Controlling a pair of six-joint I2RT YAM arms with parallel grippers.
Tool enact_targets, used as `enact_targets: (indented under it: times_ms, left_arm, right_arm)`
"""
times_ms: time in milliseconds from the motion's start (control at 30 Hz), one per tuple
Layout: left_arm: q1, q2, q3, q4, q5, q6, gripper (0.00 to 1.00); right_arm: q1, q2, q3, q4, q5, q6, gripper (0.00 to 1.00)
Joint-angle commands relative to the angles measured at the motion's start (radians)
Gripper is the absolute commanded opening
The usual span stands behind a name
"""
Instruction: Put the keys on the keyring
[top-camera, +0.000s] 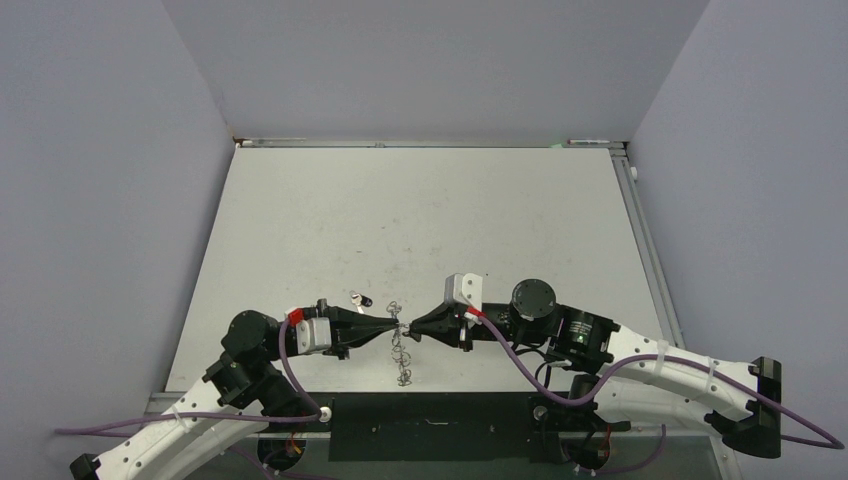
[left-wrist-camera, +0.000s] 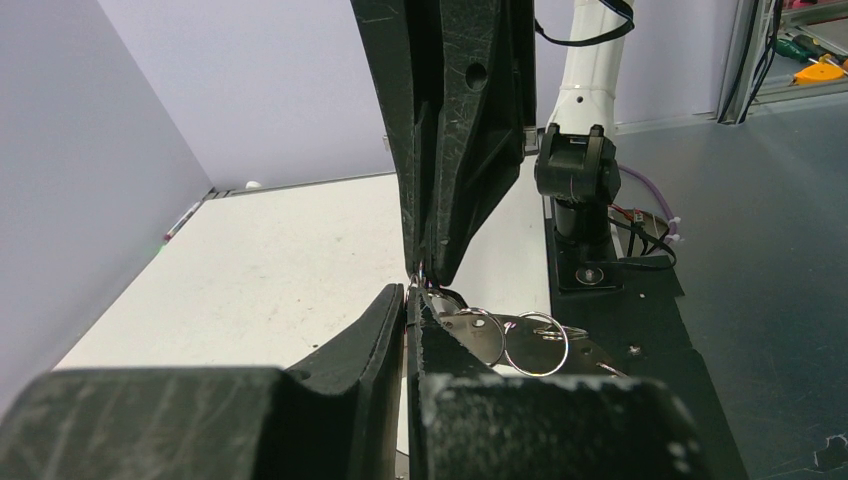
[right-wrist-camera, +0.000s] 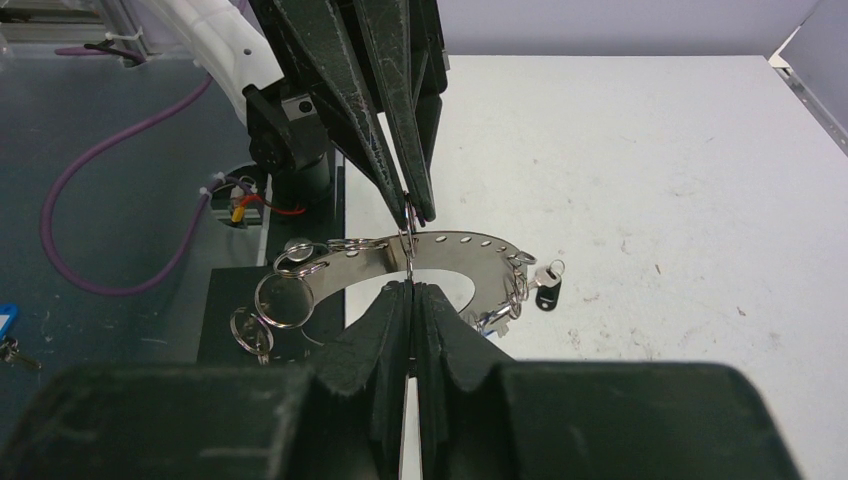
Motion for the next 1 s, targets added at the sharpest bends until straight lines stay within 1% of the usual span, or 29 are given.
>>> enact_targets:
  times_ms: [0,100,133,200,433,667,833,967]
  left_arm:
    - [0.007,-0.014,0.014,0.077,-0.012,-0.007,0.00]
    - [0.008,-0.016,0.013,0.078,-0.015,-0.009,0.00]
    - [0.008,-0.016,0.013,0.079,-0.015,-0.008,0.00]
    - [0.008,-0.016,0.013,0.080,-0.015,-0.010,0.00]
    - [0.010,-0.022,0.012,0.080,-0.015,-0.010,0.00]
    - [0.012,-0.025,0.012,0.082,-0.014,-0.011,0.00]
    - [0.012,-0.029,0.011,0.082,-0.015,-0.012,0.00]
    - [0.012,-0.033,0.010,0.082,-0.021,-0.012,0.00]
  right_arm:
    - [-0.009,0.036,0.037,0.055,-0.042,0.007,0.14]
    - [-0.009,0.040,0.050,0.041,-0.041,-0.001,0.33]
    - [-0.009,0.036,0.052,0.037,-0.037,-0.004,0.38]
    - [-0.009,0.025,0.058,0.036,-0.031,-0.008,0.43]
    - [-0.009,0.020,0.071,0.077,-0.019,-0.023,0.44]
    - [-0.009,0.042,0.054,0.156,-0.020,-0.001,0.40]
    - [-0.009,0.064,0.048,0.183,-0.031,0.006,0.35]
    - [-0.009,0.080,0.041,0.188,-0.035,0.010,0.34]
